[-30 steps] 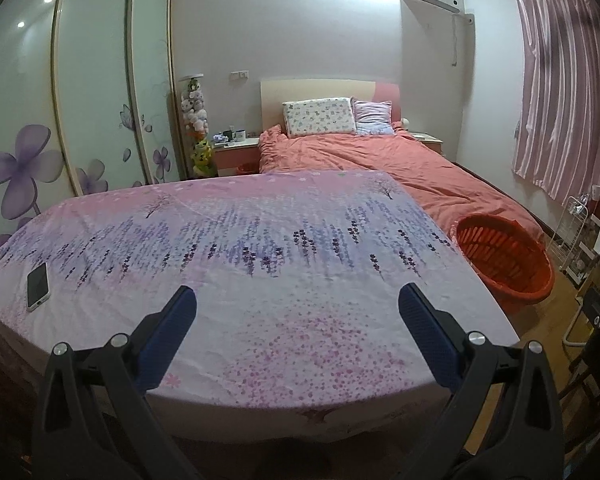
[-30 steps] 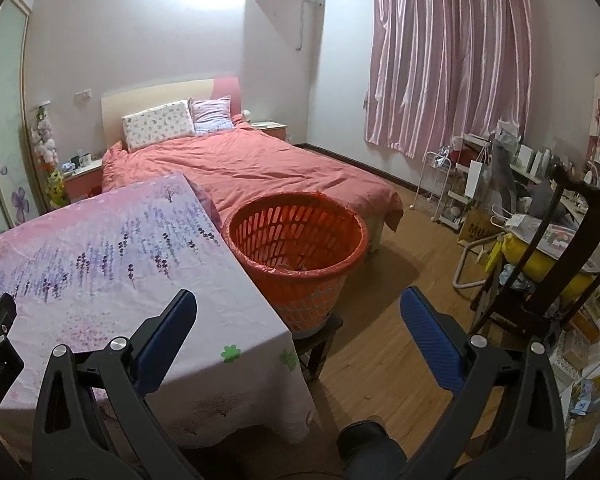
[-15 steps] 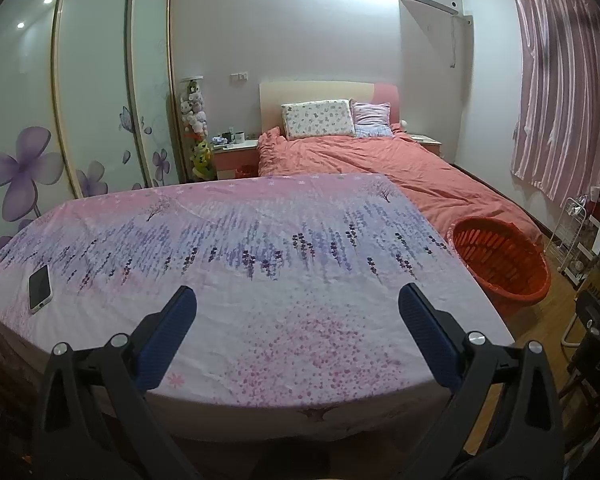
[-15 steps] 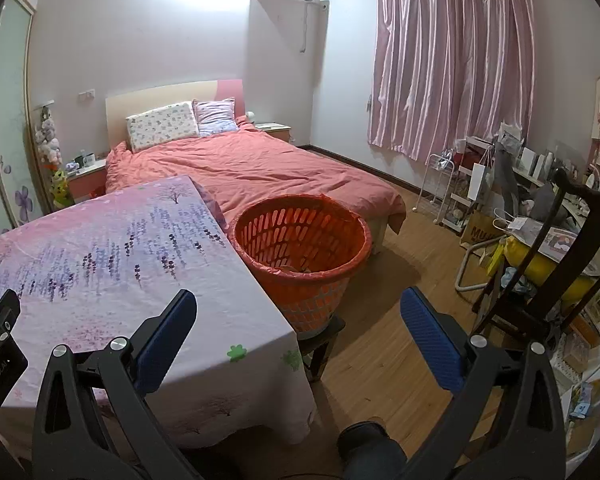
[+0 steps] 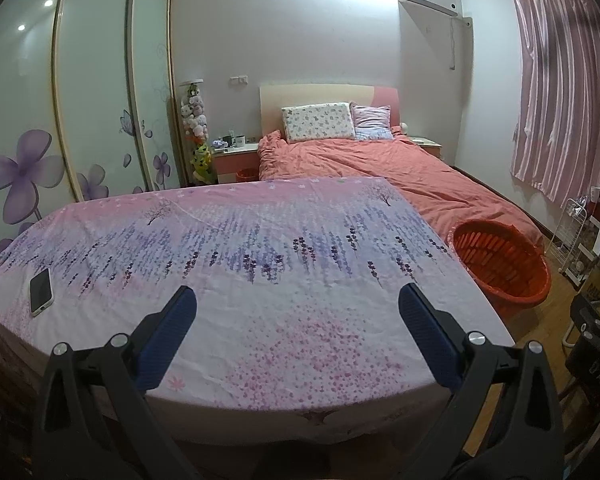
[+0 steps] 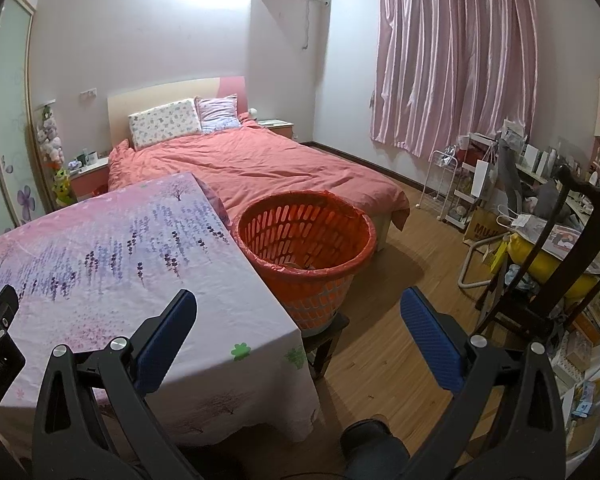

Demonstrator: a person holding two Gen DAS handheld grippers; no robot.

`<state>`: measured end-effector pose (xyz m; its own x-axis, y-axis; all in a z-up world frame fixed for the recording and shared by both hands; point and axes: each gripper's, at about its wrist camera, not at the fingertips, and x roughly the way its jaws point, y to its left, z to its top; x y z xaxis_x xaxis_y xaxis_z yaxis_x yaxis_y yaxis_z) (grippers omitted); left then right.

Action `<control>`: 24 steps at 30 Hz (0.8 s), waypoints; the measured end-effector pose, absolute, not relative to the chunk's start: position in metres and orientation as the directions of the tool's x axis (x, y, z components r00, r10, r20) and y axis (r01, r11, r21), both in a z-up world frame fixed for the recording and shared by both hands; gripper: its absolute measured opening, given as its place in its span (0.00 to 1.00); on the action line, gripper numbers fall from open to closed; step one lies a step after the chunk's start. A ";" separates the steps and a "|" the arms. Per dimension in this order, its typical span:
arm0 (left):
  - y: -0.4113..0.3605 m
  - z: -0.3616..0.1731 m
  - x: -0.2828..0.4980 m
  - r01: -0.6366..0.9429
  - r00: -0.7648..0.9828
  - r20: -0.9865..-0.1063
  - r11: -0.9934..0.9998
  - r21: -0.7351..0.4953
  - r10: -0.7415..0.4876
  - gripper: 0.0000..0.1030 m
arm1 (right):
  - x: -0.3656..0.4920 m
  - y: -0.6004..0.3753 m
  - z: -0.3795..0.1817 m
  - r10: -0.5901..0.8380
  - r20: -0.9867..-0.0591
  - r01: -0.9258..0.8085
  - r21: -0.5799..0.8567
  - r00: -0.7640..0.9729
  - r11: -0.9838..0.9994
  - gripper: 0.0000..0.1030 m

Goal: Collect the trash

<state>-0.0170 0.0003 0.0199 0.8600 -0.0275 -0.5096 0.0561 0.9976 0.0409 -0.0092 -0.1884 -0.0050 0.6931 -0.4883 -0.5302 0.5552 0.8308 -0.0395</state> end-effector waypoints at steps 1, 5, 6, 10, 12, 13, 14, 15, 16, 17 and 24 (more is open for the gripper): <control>0.000 0.020 -0.017 0.056 0.860 -0.509 0.998 0.040 -0.028 0.96 | -0.009 -0.188 -0.005 -0.489 -0.531 0.556 -0.040 0.693 0.831 0.98; 0.001 0.020 -0.016 0.056 0.860 -0.509 0.998 0.041 -0.027 0.96 | -0.008 -0.188 -0.005 -0.487 -0.532 0.555 -0.040 0.692 0.831 0.98; 0.001 0.020 -0.016 0.055 0.860 -0.509 0.998 0.041 -0.027 0.96 | -0.009 -0.188 -0.005 -0.487 -0.531 0.554 -0.039 0.693 0.831 0.98; 0.000 0.021 -0.015 0.055 0.861 -0.509 0.998 0.040 -0.027 0.96 | -0.009 -0.188 -0.005 -0.487 -0.532 0.555 -0.039 0.693 0.831 0.98; 0.000 0.020 -0.016 0.055 0.861 -0.508 0.998 0.041 -0.027 0.96 | -0.008 -0.188 -0.005 -0.487 -0.532 0.555 -0.039 0.692 0.831 0.98; 0.000 0.021 -0.016 0.056 0.861 -0.508 0.998 0.041 -0.027 0.96 | -0.009 -0.188 -0.005 -0.488 -0.532 0.555 -0.039 0.693 0.831 0.98; 0.000 0.021 -0.016 0.055 0.861 -0.508 0.998 0.041 -0.027 0.96 | -0.008 -0.187 -0.005 -0.488 -0.532 0.555 -0.039 0.692 0.831 0.98; 0.000 0.021 -0.016 0.055 0.861 -0.507 0.998 0.041 -0.027 0.96 | -0.008 -0.188 -0.005 -0.488 -0.532 0.555 -0.039 0.692 0.831 0.98; 0.000 0.021 -0.016 0.054 0.861 -0.508 0.998 0.041 -0.026 0.96 | -0.009 -0.188 -0.005 -0.487 -0.532 0.555 -0.039 0.693 0.831 0.98; 0.000 0.020 -0.016 0.055 0.861 -0.508 0.998 0.041 -0.027 0.96 | -0.009 -0.188 -0.005 -0.488 -0.532 0.555 -0.039 0.692 0.831 0.98; -0.001 0.020 -0.017 0.055 0.861 -0.508 0.998 0.041 -0.026 0.96 | -0.008 -0.188 -0.005 -0.488 -0.532 0.555 -0.039 0.692 0.831 0.98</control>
<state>-0.0167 -0.0009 0.0201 0.8609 -0.0260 -0.5080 0.0546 0.9977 0.0413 -0.0083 -0.1880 -0.0050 0.6922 -0.4879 -0.5318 0.5552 0.8308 -0.0395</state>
